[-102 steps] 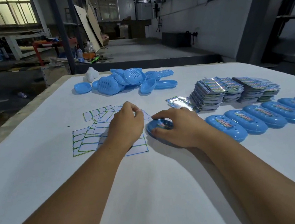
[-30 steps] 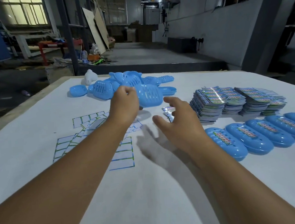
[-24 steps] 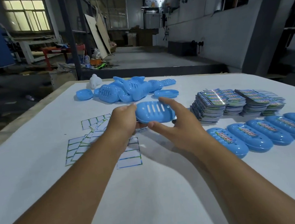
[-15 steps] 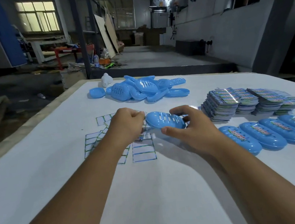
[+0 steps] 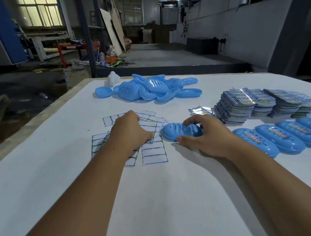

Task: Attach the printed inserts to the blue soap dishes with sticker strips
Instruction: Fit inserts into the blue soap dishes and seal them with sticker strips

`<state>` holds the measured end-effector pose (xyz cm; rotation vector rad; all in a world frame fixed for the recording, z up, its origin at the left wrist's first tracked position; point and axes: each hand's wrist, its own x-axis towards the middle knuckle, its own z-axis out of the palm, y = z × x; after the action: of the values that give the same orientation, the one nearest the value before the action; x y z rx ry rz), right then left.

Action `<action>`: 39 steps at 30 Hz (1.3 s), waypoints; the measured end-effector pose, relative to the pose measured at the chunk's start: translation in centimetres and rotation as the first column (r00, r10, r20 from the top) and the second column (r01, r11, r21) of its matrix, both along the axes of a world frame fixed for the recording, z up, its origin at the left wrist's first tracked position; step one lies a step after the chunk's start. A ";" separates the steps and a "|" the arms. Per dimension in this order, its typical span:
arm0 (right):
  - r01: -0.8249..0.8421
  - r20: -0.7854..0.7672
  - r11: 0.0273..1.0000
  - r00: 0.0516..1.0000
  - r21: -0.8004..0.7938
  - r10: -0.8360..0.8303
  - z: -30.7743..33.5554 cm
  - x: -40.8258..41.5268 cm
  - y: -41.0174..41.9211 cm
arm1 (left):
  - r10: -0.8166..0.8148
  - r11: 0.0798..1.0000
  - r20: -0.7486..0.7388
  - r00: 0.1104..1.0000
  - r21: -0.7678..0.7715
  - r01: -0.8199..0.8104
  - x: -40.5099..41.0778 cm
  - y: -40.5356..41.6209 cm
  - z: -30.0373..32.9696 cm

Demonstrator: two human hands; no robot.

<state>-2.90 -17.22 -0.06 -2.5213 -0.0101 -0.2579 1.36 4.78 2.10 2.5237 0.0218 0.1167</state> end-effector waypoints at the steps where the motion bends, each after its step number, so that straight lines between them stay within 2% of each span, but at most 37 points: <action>1: 0.000 0.000 1.000 1.000 0.000 0.000 0.0 0.0 0.0 | 0.004 1.000 -0.002 1.000 -0.026 -0.005 0.2 0.0 -0.1; 6: 0.005 -0.004 1.000 1.000 0.004 -0.005 0.2 -0.2 0.2 | 0.014 0.990 -0.042 0.999 -0.140 -0.020 1.0 0.2 -0.4; 13: 0.011 -0.004 1.000 1.000 0.012 -0.011 0.3 -0.5 0.5 | 0.034 0.989 0.035 0.999 -0.146 -0.028 1.5 0.0 -0.5; 15: 0.016 0.027 1.000 1.000 0.008 -0.016 0.4 -0.6 0.5 | 0.004 0.968 0.055 0.998 -0.252 0.010 1.4 -0.1 -0.3; 17: 0.030 0.097 1.000 0.995 0.006 -0.030 0.5 -0.6 0.6 | -0.044 0.904 0.071 0.997 -0.421 0.070 1.0 -0.4 0.2; 21: 0.000 0.234 0.983 0.971 0.184 -0.044 0.7 -0.6 1.2 | -0.182 0.774 0.063 0.981 -0.607 0.182 0.3 -1.2 0.6; 24: -0.124 0.188 0.899 0.981 0.421 0.047 1.0 -0.8 1.7 | -0.294 0.674 0.034 0.955 -0.701 0.232 -0.2 -1.9 0.5; 28: -0.190 0.154 0.825 0.980 0.532 0.127 1.3 -1.0 2.2 | -0.346 0.618 0.016 0.938 -0.748 0.241 -0.9 -2.7 0.4; 30: -0.164 0.170 0.835 0.982 0.526 0.086 1.3 -0.9 2.1 | -0.327 0.632 0.020 0.945 -0.739 0.234 -1.0 -2.8 0.5; 34: -0.109 0.210 0.831 0.978 0.546 -0.010 1.2 -0.5 1.6 | -0.230 0.741 -0.008 0.973 -0.650 0.170 -0.7 -2.6 0.8; 39: -0.117 0.217 0.835 0.976 0.538 -0.004 1.2 -0.3 1.4 | -0.241 0.801 -0.058 0.969 -0.575 0.165 -1.0 -2.4 0.6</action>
<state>-3.16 -15.82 1.09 -1.9055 -0.0836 -0.4348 0.32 2.34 2.72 1.9113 -0.1445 -0.1273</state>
